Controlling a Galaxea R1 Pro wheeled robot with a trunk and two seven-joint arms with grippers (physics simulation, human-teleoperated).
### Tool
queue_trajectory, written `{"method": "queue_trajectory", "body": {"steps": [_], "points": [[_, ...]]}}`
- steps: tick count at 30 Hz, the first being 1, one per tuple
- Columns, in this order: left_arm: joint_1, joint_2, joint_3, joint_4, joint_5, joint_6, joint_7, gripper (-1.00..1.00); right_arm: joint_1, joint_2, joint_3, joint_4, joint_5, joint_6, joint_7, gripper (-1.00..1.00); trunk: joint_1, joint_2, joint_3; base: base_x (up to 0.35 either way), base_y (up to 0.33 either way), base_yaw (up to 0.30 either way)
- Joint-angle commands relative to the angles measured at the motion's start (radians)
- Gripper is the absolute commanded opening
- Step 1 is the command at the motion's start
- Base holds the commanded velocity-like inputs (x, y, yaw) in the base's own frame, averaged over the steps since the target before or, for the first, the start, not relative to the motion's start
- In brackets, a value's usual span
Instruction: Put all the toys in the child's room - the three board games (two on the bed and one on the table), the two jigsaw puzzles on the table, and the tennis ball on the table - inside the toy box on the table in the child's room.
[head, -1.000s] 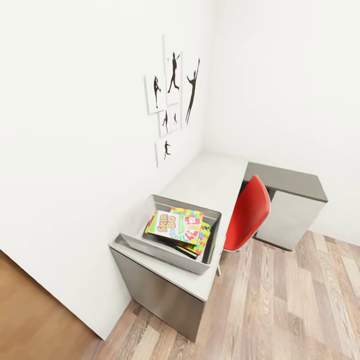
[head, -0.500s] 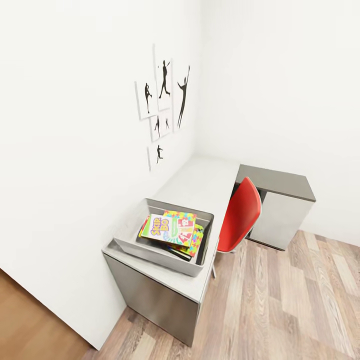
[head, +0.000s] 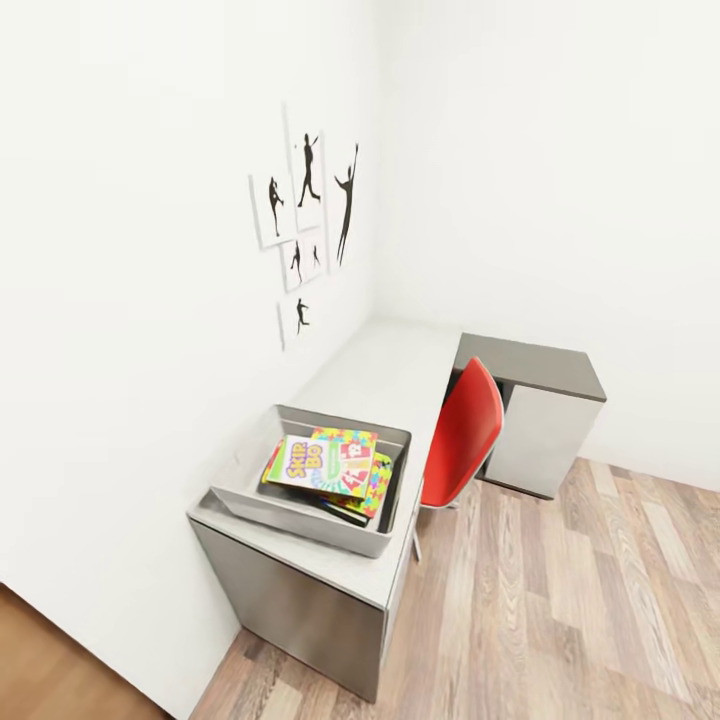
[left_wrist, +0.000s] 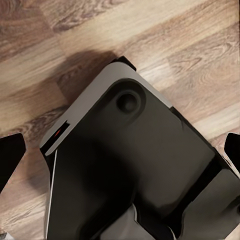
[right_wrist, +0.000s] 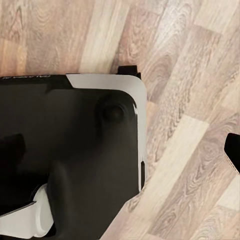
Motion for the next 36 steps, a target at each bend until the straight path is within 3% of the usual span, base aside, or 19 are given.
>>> {"method": "queue_trajectory", "body": {"steps": [1, 9, 16, 36], "points": [[0.001, -0.001, 0.006, -0.003, 0.007, 0.010, -0.003, 1.00, 0.000, -0.001, 0.008, -0.001, -0.010, 0.005, 0.000, 1.00, 0.001, -0.002, -0.001, 0.000, 0.000, -0.087], [-0.001, -0.006, 0.008, 0.023, 0.002, -0.031, 0.086, 1.00, 0.001, 0.035, 0.009, 0.024, 0.008, -0.102, 0.005, 1.00, 0.001, -0.002, 0.004, 0.000, 0.000, -0.044], [0.000, -0.010, 0.009, 0.029, 0.002, -0.040, 0.140, 1.00, 0.001, 0.063, 0.009, 0.030, 0.013, -0.132, 0.005, 1.00, 0.001, -0.002, 0.005, 0.000, 0.000, -0.014], [0.003, -0.047, 0.008, 0.097, 0.006, -0.044, 0.165, 1.00, 0.001, 0.076, 0.006, 0.034, 0.013, -0.142, 0.006, 1.00, 0.001, -0.002, 0.008, 0.000, 0.000, -0.002]]}}
